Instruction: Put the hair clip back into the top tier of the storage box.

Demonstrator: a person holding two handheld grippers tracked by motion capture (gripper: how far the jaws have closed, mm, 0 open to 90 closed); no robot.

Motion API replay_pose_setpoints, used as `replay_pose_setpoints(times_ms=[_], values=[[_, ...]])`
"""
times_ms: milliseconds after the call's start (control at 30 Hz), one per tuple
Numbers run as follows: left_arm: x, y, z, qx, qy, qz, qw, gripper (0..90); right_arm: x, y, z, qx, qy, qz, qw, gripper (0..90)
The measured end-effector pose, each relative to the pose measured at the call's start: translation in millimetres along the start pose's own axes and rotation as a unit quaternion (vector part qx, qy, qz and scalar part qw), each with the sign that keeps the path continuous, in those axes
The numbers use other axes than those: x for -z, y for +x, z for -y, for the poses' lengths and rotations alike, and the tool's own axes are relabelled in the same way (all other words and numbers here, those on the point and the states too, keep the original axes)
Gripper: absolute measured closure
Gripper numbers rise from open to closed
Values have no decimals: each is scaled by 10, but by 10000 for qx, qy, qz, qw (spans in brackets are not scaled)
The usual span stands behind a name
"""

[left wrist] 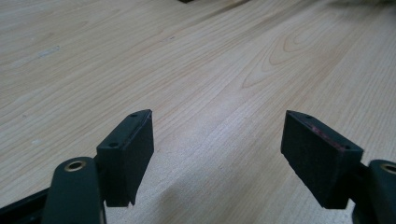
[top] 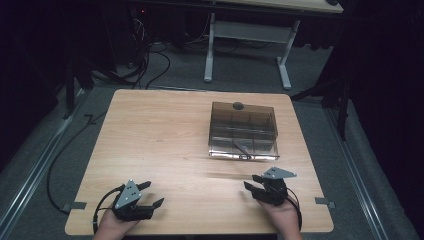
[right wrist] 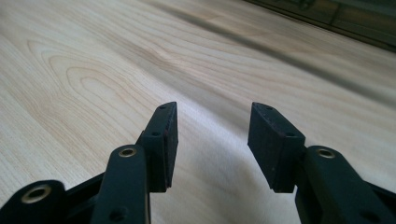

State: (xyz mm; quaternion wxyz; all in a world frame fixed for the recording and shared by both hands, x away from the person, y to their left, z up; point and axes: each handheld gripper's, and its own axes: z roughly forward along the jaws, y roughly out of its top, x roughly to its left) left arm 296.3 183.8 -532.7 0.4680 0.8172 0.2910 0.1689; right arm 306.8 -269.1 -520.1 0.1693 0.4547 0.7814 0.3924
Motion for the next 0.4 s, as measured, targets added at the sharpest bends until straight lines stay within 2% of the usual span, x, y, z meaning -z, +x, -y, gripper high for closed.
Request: replay_pose_setpoints(times_ms=[33, 67, 100, 167, 200, 233, 267, 400], values=[[0, 1, 0, 6, -5, -11, 10000, 260, 11, 12, 77, -98, -177, -6, 9998, 527], [0, 3, -1, 24, 0, -19, 10000, 260, 14, 16, 123, -69, -280, 8, 9996, 523], [-3, 6, -2, 43, -7, -29, 10000, 260, 43, 47, 123, 18, -277, 95, 9996, 522], [-8, 12, -5, 70, 19, -34, 10000, 260, 85, 66, 96, 263, -442, 141, 9986, 521], [-7, 11, -5, 72, 26, -38, 10000, 260, 85, 59, 107, 268, -487, 149, 9983, 524], [-8, 8, -3, 72, 13, -46, 10000, 260, 68, 39, 138, 212, -503, 121, 9984, 523], [-7, 7, -3, 65, 13, -53, 10000, 260, 49, 16, 143, 121, -378, 65, 9992, 510], [-8, 7, -3, 75, 20, -64, 9999, 260, 52, 32, 142, 136, -412, 110, 9990, 519]])
